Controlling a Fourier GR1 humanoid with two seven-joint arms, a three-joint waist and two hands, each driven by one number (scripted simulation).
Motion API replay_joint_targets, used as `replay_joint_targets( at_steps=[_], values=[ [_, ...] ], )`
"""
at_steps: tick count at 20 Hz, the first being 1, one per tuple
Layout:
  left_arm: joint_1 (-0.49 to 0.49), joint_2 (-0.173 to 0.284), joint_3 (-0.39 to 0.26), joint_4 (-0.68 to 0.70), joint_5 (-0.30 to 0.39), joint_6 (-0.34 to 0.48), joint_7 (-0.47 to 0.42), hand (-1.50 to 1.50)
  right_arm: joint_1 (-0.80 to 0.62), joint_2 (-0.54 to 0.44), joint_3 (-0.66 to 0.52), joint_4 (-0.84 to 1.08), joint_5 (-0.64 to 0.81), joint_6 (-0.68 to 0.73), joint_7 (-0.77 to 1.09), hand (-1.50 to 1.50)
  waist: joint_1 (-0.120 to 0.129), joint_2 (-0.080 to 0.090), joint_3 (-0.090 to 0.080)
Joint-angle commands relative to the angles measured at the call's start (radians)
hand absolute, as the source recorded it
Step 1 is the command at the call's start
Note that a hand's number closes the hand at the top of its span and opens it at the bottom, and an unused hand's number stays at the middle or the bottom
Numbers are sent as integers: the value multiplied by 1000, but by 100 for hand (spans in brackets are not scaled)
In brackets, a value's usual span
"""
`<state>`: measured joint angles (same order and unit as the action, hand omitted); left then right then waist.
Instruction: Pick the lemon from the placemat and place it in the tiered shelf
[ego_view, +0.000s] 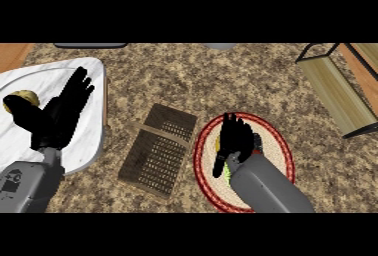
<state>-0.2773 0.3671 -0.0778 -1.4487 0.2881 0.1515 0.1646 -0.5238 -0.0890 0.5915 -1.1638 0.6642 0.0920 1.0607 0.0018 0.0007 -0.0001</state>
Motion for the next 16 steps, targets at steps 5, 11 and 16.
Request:
replay_joint_targets(
  at_steps=[5, 11, 16],
  values=[
    [46, -31, 30, -7, -49, -33, -34, 0, -44, 86, -54, 178, 17, -12, -9, 150, 8, 1, 0],
    [-17, -8, 82, -37, -36, -63, 81, 0, 40, 45, -45, 88, 181, -16, -128, 150, -1, -2, 0],
    [25, -49, 51, -49, -67, -48, 31, 0, -3, 67, -9, 87, 163, 7, -309, 150, 4, -1, 0]
  ],
)
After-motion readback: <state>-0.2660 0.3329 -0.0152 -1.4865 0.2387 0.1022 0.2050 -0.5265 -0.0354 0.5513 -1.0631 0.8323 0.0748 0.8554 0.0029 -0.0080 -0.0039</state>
